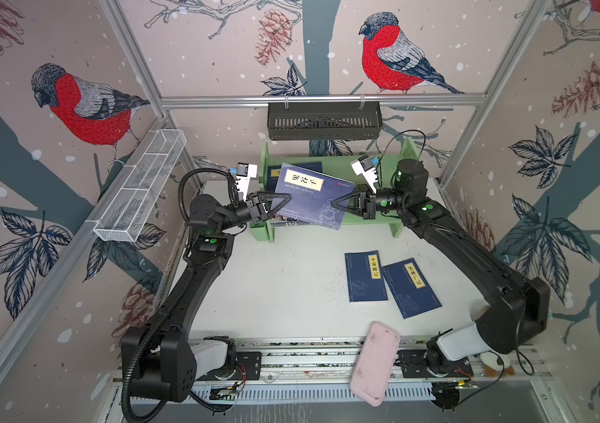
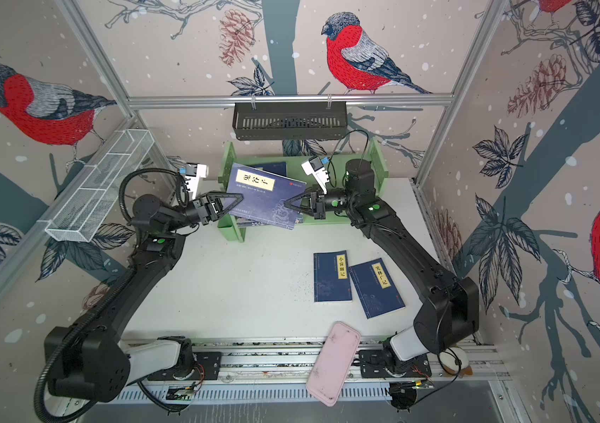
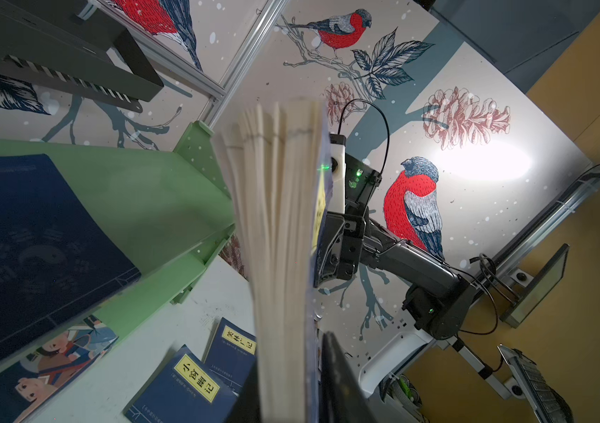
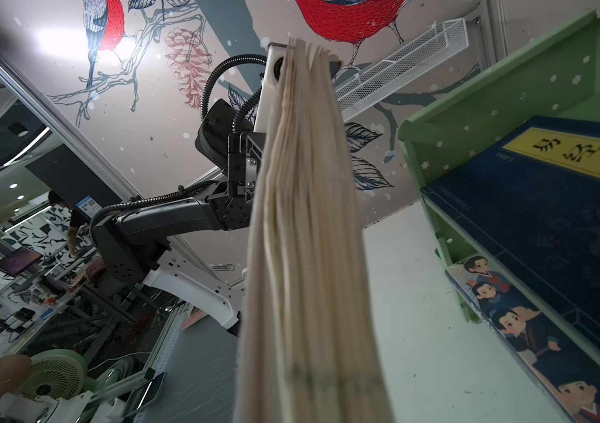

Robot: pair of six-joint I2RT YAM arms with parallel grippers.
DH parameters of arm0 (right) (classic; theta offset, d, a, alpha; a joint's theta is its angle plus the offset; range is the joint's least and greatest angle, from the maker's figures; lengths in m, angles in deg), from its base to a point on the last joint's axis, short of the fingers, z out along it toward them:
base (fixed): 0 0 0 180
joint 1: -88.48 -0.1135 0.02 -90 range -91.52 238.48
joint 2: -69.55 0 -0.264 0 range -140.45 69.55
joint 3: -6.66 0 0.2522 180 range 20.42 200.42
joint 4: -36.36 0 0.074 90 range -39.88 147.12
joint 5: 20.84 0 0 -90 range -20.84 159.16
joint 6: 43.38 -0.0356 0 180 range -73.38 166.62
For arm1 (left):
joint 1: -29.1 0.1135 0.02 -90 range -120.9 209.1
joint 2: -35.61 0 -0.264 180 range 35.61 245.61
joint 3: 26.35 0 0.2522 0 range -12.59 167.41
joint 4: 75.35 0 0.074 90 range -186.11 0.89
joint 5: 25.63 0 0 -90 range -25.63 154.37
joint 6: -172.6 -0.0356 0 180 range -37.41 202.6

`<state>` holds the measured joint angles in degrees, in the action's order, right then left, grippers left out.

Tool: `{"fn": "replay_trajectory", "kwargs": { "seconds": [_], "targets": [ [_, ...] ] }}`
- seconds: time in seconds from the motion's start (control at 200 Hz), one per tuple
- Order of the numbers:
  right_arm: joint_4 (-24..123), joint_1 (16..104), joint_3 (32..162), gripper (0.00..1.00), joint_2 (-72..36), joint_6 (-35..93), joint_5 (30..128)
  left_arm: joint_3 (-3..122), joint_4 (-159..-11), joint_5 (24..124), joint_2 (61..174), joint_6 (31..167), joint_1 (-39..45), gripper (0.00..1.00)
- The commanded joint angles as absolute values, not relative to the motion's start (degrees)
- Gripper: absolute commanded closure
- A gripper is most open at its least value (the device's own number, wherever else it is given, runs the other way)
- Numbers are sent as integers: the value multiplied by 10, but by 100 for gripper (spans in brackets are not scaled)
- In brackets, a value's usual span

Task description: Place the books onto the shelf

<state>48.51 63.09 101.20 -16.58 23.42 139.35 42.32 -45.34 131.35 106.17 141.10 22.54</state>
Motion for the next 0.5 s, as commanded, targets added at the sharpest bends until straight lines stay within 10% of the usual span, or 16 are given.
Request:
{"fn": "replay_trajectory", "kwargs": {
  "seconds": [0.0, 0.13, 0.495],
  "targets": [
    [487, 632, 1022, 80, -168, 252, 1402, 419, -415, 1312, 1064, 1431, 223, 100],
    [447, 640, 998, 45, -156, 215, 1353, 423, -413, 1286, 1066, 1440, 224, 100],
    [208, 633, 883, 45, -125, 31, 1317, 429, -299, 1226, 1097, 1570, 224, 100]
  ]
}}
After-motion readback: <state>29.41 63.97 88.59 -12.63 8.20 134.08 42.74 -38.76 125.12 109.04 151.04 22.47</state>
